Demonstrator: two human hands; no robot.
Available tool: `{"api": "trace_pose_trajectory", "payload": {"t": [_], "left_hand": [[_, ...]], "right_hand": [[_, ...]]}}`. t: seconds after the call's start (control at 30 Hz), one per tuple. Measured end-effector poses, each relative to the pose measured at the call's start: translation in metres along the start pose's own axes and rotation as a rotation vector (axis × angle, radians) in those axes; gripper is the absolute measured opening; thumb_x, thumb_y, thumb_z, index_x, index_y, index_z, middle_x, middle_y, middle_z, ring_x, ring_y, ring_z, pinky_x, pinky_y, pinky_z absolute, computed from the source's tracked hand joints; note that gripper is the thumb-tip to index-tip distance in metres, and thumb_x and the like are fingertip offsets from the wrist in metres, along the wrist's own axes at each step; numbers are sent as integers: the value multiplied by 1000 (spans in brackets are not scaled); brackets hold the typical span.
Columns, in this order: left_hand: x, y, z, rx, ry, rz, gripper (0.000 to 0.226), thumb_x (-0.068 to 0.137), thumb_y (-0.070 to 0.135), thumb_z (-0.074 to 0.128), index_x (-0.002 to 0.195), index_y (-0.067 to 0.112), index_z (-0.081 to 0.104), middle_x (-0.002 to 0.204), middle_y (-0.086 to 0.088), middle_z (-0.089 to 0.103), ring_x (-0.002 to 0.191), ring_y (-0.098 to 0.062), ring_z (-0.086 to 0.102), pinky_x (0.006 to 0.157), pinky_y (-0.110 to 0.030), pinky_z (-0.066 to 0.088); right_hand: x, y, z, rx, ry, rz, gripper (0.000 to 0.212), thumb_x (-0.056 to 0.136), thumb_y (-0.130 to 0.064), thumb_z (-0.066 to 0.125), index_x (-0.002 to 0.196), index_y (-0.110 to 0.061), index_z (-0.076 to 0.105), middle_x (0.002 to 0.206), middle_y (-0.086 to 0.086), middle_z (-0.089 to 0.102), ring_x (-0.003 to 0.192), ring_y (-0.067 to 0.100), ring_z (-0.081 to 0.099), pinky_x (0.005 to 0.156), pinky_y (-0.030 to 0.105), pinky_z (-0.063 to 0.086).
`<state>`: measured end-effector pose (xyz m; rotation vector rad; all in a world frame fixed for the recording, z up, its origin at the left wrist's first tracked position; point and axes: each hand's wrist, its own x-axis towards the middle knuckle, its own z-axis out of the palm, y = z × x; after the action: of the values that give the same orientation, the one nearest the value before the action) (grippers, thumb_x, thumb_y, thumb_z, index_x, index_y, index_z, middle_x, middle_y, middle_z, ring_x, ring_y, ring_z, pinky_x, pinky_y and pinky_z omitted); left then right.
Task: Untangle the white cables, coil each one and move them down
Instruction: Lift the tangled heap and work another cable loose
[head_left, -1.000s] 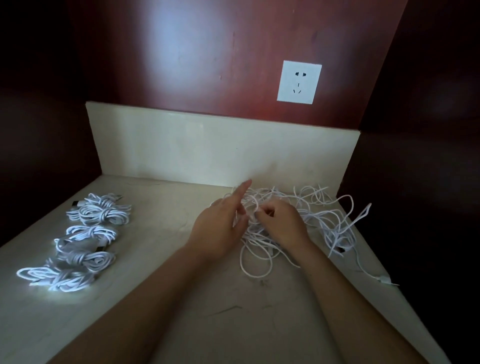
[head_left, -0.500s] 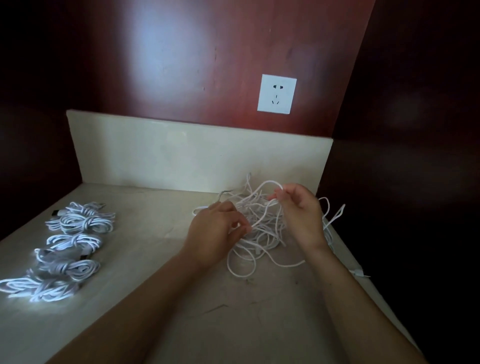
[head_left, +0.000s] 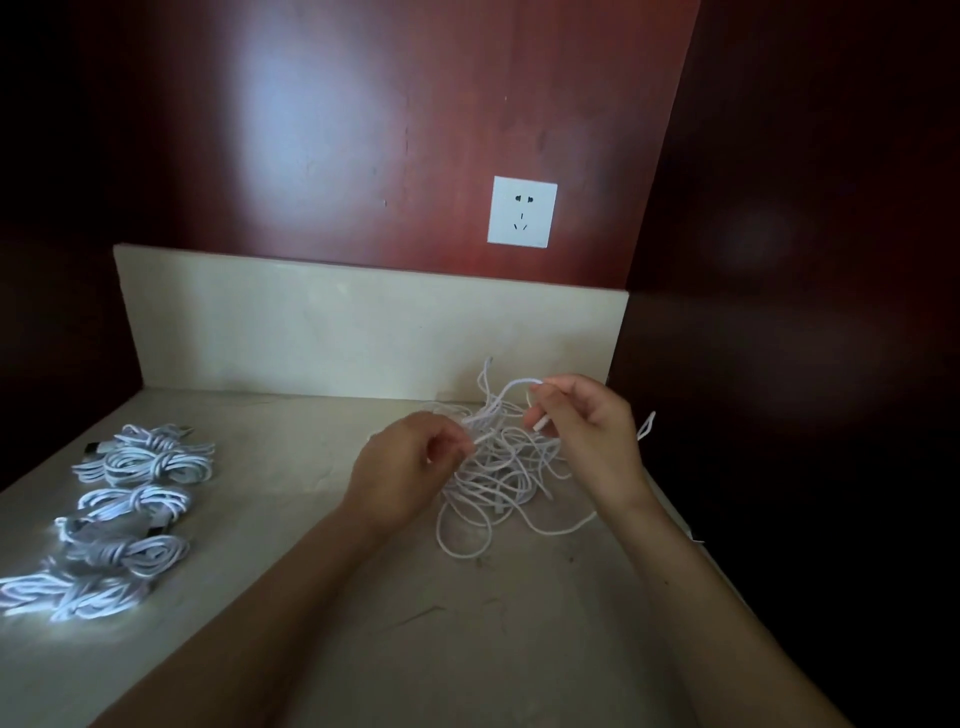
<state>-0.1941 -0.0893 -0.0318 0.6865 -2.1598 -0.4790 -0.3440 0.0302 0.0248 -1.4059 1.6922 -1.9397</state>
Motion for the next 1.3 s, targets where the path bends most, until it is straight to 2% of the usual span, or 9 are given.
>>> {"api": "trace_pose_trajectory", "payload": {"t": [0.13, 0.2, 0.33, 0.5, 0.67, 0.77, 0.9, 1.1, 1.3], "left_hand": [[0, 33, -13, -540, -78, -184, 39, 102, 30, 46, 94, 8, 78, 69, 11, 71, 67, -2, 63, 61, -10, 41], [3, 40, -23, -649, -105, -310, 48, 103, 37, 38, 93, 13, 78, 71, 2, 72, 62, -5, 58, 56, -15, 40], [6, 28, -43, -913, -191, -642, 26, 98, 30, 53, 94, 16, 74, 73, 6, 71, 62, -4, 60, 53, -15, 45], [0, -1, -73, -809, -91, -675, 23, 102, 13, 46, 95, 10, 68, 58, 3, 53, 50, -8, 57, 52, -18, 51], [-9, -20, -72, -684, 54, -668, 32, 97, 16, 45, 66, 12, 54, 50, 4, 25, 41, -13, 20, 43, -17, 16], [-10, -18, -68, -778, 19, -574, 35, 98, 17, 50, 64, 14, 53, 50, 6, 24, 40, -8, 17, 41, -14, 13], [-11, -16, -65, -909, 107, -463, 40, 99, 17, 49, 61, 16, 60, 48, 8, 23, 39, -5, 17, 39, -14, 14], [-11, -14, -70, -1138, 336, -369, 37, 102, 20, 42, 67, 16, 56, 50, 11, 18, 40, -2, 14, 40, -15, 12], [-9, -13, -61, -1190, 459, -415, 32, 104, 23, 41, 75, 15, 54, 50, 12, 18, 38, -1, 13, 40, -19, 7]], "right_hand": [[-10, -12, 3, 48, -128, -33, 17, 94, -6, 60, 89, -15, 74, 62, 0, 66, 60, 10, 61, 60, 18, 48], [-16, -12, 11, 34, -263, -49, 19, 93, -4, 63, 91, -19, 74, 65, -7, 69, 59, 6, 61, 59, 17, 48], [-25, 3, 32, -249, -425, -204, 20, 92, -14, 66, 107, -21, 76, 71, -18, 69, 61, -3, 60, 60, 17, 44], [-32, 24, 68, -553, -629, -330, 34, 92, -25, 55, 122, -38, 66, 78, -9, 66, 68, 6, 57, 65, 29, 46], [-25, 28, 102, -222, -234, -188, 30, 85, -12, 56, 108, -29, 67, 100, -12, 68, 84, 5, 62, 73, 22, 50], [-18, 40, 117, -95, -352, -43, 39, 89, -1, 52, 117, -28, 58, 113, -9, 64, 98, 3, 60, 82, 22, 49], [-24, 68, 121, -312, -462, -6, 10, 97, -20, 55, 96, -21, 64, 93, -5, 67, 87, 11, 63, 83, 36, 51], [8, 92, 93, -595, -246, -177, 14, 91, -19, 52, 80, -13, 57, 80, 2, 57, 81, 25, 54, 69, 33, 37], [20, 113, 64, -619, -141, -123, 27, 90, -21, 42, 92, -8, 65, 94, 10, 62, 93, 28, 55, 82, 33, 38]]}}
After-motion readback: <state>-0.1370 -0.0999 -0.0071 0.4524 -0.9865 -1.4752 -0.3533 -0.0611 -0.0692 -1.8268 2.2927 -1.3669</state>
